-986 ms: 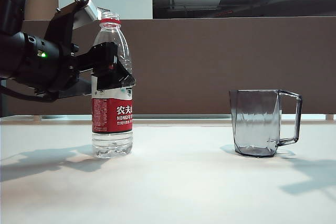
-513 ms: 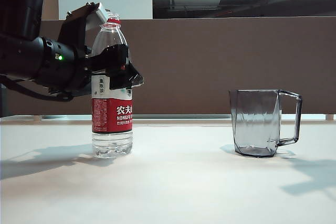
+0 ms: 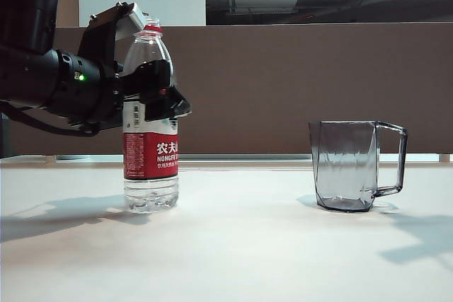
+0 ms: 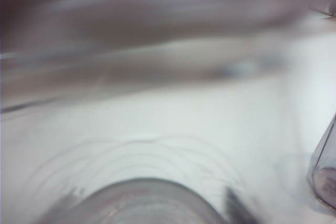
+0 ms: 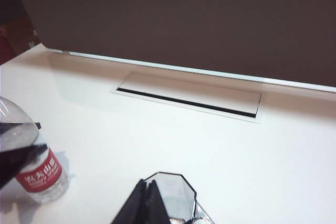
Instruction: Pick up the mineral water bottle with the left hand on the table and pour water into the mug until it's half full.
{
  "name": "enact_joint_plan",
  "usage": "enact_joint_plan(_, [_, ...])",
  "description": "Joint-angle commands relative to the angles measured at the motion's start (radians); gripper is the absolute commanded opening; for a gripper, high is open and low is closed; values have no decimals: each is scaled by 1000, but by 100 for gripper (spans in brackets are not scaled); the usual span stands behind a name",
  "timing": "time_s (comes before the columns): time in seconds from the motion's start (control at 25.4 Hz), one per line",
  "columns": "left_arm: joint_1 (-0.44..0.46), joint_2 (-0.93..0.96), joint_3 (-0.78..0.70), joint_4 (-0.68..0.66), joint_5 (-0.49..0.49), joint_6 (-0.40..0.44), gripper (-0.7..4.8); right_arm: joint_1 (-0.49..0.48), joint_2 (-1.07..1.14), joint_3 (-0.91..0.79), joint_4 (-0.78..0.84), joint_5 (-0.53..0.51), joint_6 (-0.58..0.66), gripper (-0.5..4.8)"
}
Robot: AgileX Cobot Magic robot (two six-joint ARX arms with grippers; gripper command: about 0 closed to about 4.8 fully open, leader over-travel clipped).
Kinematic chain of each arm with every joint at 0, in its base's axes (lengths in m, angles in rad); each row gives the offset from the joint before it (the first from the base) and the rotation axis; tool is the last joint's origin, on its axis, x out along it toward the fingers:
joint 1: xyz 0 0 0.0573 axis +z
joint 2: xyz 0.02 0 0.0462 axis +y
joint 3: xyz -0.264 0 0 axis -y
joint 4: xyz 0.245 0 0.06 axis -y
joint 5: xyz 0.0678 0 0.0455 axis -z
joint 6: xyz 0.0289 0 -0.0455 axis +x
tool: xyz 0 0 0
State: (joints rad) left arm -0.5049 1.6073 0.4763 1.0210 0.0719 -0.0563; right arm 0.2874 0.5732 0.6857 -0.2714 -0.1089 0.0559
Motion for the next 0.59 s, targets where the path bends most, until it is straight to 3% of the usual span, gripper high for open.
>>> enact_joint_plan(0.04, [2,-2,2,7,1,3,259,0,-3,8,9,-2,0,-9])
enact_joint_plan(0.16, [2,-2,2,10,1,3,213,0,-3,8,9,-2,0,-9])
enact_joint_plan(0.59, [1,-3,15,49,1,25,214,0,-3,8,-80,-1,0,-9])
